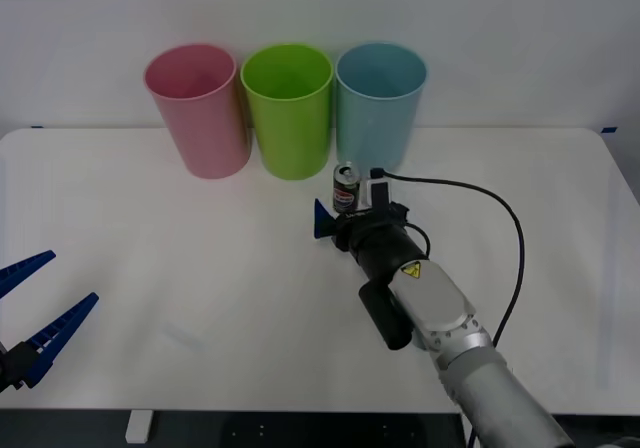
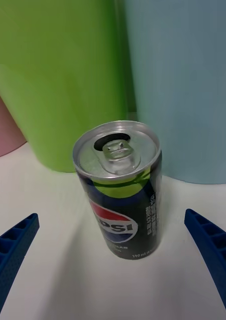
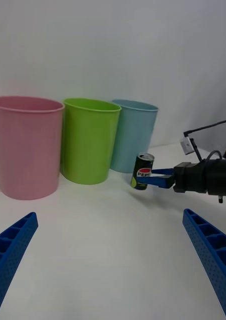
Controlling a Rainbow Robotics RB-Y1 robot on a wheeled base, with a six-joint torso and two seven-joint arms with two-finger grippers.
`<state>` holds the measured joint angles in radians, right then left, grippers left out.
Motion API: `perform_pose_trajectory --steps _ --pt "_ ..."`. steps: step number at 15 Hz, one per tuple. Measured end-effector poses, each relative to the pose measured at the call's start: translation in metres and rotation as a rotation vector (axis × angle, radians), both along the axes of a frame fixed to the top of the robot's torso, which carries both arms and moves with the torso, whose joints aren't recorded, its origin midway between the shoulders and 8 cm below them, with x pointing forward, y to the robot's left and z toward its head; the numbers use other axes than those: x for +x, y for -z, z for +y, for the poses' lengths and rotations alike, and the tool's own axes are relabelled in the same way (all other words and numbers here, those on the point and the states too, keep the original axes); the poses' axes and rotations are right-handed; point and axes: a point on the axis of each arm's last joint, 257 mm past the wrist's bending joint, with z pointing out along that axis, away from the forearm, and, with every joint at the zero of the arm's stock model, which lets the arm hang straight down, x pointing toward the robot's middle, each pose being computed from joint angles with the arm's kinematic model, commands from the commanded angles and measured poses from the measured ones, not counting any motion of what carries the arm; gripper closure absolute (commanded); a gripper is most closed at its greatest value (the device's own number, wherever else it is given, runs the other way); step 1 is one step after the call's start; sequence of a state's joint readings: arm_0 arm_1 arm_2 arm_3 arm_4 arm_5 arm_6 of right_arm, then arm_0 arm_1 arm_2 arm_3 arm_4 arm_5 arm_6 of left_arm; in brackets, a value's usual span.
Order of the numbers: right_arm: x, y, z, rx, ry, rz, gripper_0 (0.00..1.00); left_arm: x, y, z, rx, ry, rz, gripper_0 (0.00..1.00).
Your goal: Grasp the object on the table and drop it into the matching bin: aluminum can to the light blue bin, PET bottle to the pink bin.
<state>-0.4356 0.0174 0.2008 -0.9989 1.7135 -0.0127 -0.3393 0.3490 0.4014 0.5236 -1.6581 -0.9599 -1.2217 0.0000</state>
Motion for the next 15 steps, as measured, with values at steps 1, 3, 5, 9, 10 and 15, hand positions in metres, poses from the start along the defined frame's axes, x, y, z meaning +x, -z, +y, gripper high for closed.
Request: perform_pose_trajectory --steps 1,3,5,9,10,15 --pt "0.004 0.001 -0.001 -0.008 0.003 0.003 0.0 0.0 0.0 0.0 0.0 0.0 0.0 0.0" --pt "0.011 -0.002 -0.002 -0.019 0.008 0.003 0.0 0.0 0.0 0.0 0.0 0.0 0.0 0.0" --pt "0.017 -0.003 -0.002 -0.027 0.011 0.006 0.0 0.0 0.0 0.0 0.0 0.0 0.0 0.0" --pt "0.019 -0.005 -0.001 -0.028 0.012 0.004 0.0 0.0 0.0 0.0 0.0 0.0 0.0 0.0" --pt "0.02 -0.005 -0.001 -0.029 0.012 0.004 0.0 0.0 0.0 0.0 0.0 0.0 0.0 0.0" --pt "0.02 -0.006 -0.003 -0.028 0.019 0.003 1.0 0.0 0.0 0.0 0.0 0.0 0.0 0.0"
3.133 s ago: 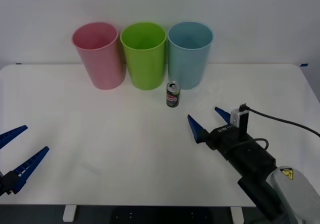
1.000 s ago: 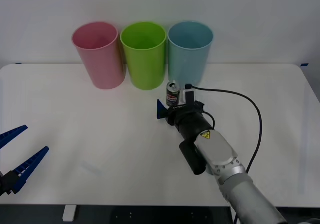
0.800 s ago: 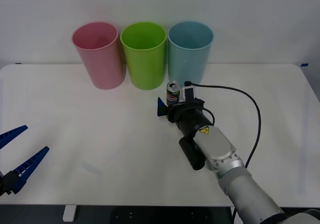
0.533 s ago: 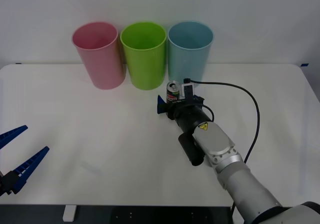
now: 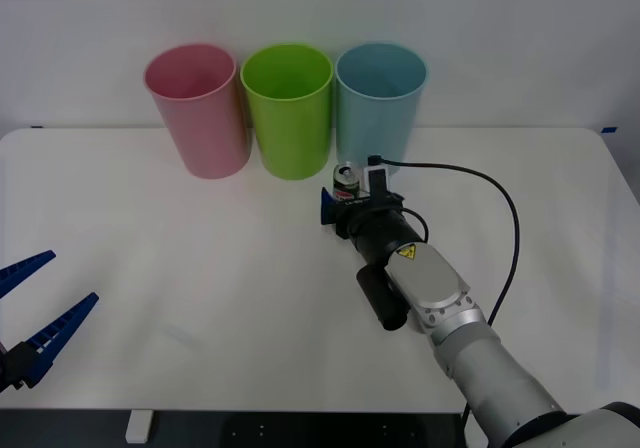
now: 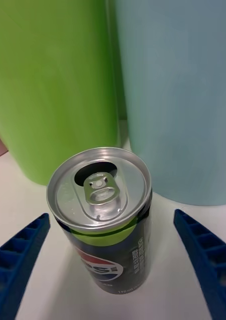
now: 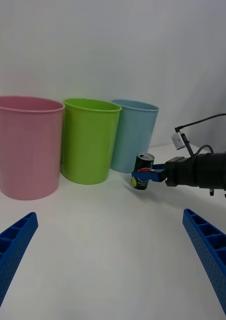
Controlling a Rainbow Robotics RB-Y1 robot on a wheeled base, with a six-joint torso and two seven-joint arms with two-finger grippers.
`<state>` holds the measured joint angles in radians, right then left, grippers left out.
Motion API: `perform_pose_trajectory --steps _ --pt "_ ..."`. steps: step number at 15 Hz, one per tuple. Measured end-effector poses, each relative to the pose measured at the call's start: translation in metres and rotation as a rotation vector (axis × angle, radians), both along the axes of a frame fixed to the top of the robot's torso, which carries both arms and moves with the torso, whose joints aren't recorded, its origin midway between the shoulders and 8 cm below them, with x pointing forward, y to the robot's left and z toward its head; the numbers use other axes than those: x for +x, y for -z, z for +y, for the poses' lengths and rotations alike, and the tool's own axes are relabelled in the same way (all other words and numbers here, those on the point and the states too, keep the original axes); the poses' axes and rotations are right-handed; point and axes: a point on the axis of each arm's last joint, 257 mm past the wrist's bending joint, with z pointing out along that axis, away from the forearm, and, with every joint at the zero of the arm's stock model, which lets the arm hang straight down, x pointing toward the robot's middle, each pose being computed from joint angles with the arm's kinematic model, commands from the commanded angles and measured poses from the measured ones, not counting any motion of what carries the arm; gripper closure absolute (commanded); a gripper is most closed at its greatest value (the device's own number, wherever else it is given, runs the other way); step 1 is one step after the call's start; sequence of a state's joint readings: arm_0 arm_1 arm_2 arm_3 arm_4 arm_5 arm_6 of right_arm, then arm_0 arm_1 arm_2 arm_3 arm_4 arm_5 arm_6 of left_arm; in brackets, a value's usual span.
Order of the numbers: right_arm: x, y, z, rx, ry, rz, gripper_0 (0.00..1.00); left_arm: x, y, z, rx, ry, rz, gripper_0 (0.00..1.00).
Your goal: Grasp the object on the table and drop it into the matching bin: aluminum can to the light blue bin, PET bottle to the pink bin.
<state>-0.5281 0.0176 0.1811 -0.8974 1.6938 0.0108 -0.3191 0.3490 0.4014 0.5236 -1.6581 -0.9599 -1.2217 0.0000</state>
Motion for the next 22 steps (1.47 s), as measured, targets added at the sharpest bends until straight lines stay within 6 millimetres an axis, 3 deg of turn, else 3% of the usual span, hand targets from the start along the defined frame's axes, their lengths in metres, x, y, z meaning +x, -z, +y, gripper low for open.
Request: perform_pose_trajectory --steps 14,22 --pt "0.001 -0.011 -0.002 0.032 0.01 -0.018 1.0 0.0 0.0 0.0 0.0 0.0 0.0 0.0" --pt "-0.029 -0.037 -0.036 0.081 -0.001 -0.1 1.0 0.0 0.0 0.0 0.0 0.0 0.0 0.0"
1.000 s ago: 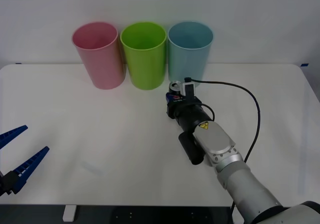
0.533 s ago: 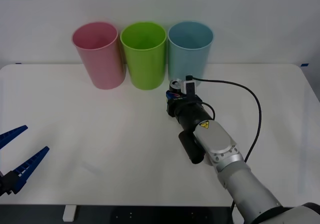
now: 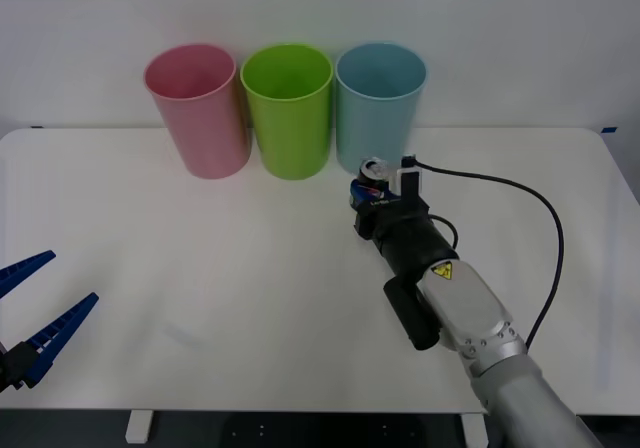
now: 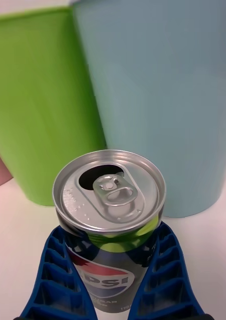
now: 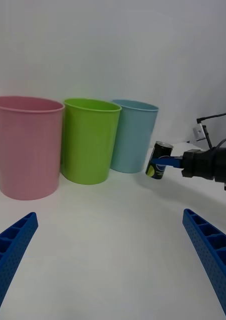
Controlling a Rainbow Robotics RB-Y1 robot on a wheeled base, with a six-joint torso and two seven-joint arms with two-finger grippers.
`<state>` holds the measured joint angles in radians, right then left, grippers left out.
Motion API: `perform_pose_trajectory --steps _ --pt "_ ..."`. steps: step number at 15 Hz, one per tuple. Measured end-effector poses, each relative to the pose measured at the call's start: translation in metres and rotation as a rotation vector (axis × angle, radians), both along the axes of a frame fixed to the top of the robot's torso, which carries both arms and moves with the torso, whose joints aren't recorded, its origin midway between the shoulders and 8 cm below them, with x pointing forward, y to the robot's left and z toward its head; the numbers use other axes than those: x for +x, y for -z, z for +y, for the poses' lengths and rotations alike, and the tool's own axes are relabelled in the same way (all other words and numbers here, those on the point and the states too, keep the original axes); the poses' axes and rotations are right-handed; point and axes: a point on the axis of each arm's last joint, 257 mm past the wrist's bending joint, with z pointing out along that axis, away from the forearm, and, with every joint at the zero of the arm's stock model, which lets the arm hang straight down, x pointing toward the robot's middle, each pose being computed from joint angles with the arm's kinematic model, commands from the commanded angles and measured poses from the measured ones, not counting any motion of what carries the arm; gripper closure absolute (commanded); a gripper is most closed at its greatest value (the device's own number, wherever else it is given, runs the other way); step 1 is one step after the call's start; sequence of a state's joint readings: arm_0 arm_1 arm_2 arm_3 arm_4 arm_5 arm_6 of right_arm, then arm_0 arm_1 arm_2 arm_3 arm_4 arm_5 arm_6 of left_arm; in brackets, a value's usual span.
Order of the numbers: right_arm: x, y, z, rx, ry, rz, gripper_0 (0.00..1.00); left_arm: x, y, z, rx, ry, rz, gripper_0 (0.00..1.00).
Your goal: Grasp the object on the table and drop it into the matching bin: aluminum can to the light blue bin, PET bottle to the pink bin.
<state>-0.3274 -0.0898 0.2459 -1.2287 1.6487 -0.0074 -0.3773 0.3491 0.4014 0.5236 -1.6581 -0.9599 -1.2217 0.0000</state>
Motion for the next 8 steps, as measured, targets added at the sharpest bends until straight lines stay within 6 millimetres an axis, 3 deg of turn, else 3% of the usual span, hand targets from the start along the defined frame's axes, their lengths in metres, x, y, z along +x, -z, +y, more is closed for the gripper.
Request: perform_pose_trajectory --steps 8 --pt "-0.044 -0.045 -0.032 0.123 -0.033 -0.067 1.0 0.0 0.0 0.0 0.0 0.0 0.0 0.0"
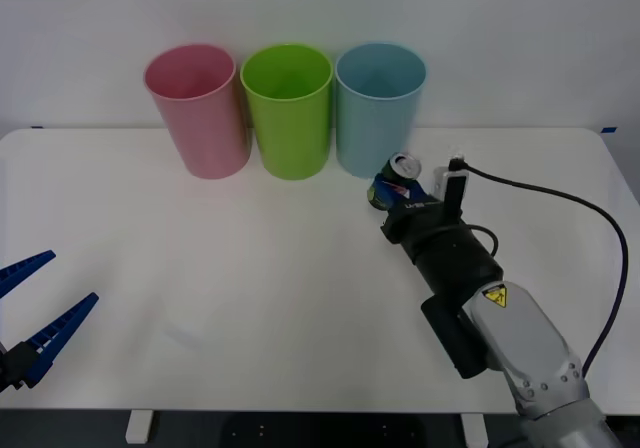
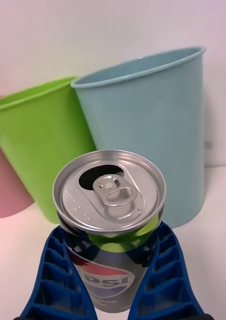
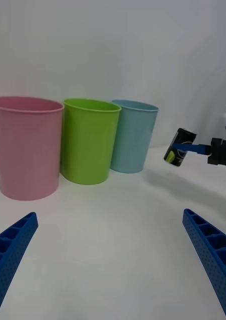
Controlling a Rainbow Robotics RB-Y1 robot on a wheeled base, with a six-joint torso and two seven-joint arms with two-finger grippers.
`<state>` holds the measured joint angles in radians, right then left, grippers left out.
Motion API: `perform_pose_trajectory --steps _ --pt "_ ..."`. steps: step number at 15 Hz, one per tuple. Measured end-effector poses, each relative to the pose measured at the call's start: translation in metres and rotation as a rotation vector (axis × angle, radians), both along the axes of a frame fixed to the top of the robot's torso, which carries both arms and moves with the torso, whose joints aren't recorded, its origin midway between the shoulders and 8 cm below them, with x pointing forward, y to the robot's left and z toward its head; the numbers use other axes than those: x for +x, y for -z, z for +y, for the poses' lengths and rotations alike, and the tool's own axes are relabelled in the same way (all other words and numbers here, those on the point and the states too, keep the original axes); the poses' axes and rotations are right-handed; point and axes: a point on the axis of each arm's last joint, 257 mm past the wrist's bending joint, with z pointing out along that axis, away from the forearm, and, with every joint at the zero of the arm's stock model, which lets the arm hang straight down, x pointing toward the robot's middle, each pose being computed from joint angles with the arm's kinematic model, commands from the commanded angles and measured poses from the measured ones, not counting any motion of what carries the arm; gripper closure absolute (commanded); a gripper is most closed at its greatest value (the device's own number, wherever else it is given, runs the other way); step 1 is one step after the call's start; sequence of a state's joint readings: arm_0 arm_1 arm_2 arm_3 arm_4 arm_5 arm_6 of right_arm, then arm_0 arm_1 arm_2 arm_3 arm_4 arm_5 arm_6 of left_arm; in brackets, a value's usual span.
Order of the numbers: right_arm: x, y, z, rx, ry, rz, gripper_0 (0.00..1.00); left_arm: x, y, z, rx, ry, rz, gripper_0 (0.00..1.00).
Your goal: Grasp the object on the table and drop it into the matching bin: aluminum can to the light blue bin, PET bottle to the pink bin.
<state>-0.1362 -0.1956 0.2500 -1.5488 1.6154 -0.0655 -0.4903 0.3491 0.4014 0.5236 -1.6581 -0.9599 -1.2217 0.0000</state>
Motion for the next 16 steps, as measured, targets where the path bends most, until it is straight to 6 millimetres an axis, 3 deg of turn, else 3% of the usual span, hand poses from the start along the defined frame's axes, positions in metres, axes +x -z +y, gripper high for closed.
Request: perform_pose_trajectory --steps 7,12,16 --pt "-0.016 -0.063 -0.007 0.093 -0.09 -0.067 1.0 0.0 0.0 0.0 0.0 0.0 0.0 0.0" --pt "-0.024 -0.113 -0.008 0.042 -0.176 -0.154 1.0 0.0 0.0 0.0 0.0 0.0 0.0 0.0" --pt "-0.019 -0.148 -0.008 -0.022 -0.234 -0.215 1.0 0.0 0.0 0.0 0.0 0.0 0.0 0.0"
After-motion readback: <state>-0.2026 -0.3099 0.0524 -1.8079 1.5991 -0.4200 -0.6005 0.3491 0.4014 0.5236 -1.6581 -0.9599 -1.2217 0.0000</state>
